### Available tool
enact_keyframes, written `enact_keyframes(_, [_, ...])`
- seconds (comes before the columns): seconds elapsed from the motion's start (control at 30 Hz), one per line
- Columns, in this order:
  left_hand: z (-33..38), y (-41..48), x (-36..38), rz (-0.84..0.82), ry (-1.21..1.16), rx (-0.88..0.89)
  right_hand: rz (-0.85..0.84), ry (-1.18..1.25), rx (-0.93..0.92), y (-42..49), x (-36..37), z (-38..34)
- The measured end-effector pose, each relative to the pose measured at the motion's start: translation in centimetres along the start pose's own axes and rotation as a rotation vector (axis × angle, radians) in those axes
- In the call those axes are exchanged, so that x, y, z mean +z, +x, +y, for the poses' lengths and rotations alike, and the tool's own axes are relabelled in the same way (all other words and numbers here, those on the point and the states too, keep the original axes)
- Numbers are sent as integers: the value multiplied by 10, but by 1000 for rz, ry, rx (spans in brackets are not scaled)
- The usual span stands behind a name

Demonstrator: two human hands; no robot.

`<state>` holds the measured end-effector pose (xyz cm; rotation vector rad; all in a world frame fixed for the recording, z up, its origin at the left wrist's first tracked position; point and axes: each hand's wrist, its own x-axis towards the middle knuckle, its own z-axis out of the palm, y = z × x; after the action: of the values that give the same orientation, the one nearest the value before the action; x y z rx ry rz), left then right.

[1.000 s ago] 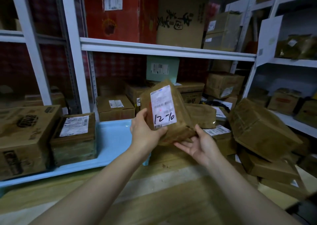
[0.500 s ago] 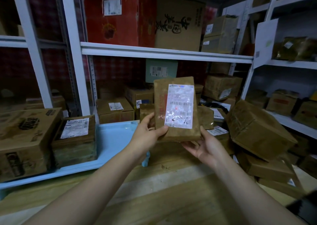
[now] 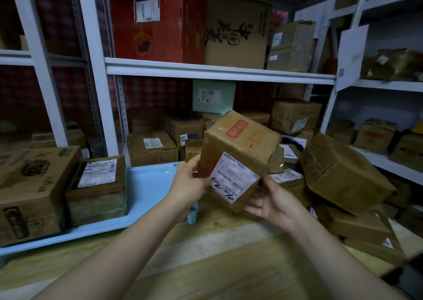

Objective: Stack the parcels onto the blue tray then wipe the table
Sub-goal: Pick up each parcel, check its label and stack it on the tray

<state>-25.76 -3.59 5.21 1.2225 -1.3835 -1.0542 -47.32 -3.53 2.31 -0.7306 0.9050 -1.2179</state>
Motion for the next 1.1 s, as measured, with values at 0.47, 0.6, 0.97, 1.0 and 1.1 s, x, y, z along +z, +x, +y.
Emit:
enact_keyframes(0.47, [5, -6, -4, 122, -281, 3, 69, 163, -150, 7, 0, 0])
enact_keyframes(0.6, [13, -9, -7, 181, -376, 56, 132, 162, -139, 8, 3, 0])
enact_keyframes(0.97, [20, -13, -13, 103, -403, -84, 195, 287, -165, 3, 9, -3])
enact_keyframes(1.0, [19, -13, -13, 97, -416, -92, 197, 292, -164, 2, 9, -3])
enact_keyframes(1.1, [17, -13, -13, 100, -426, -111, 207, 315, -169, 3, 10, -3])
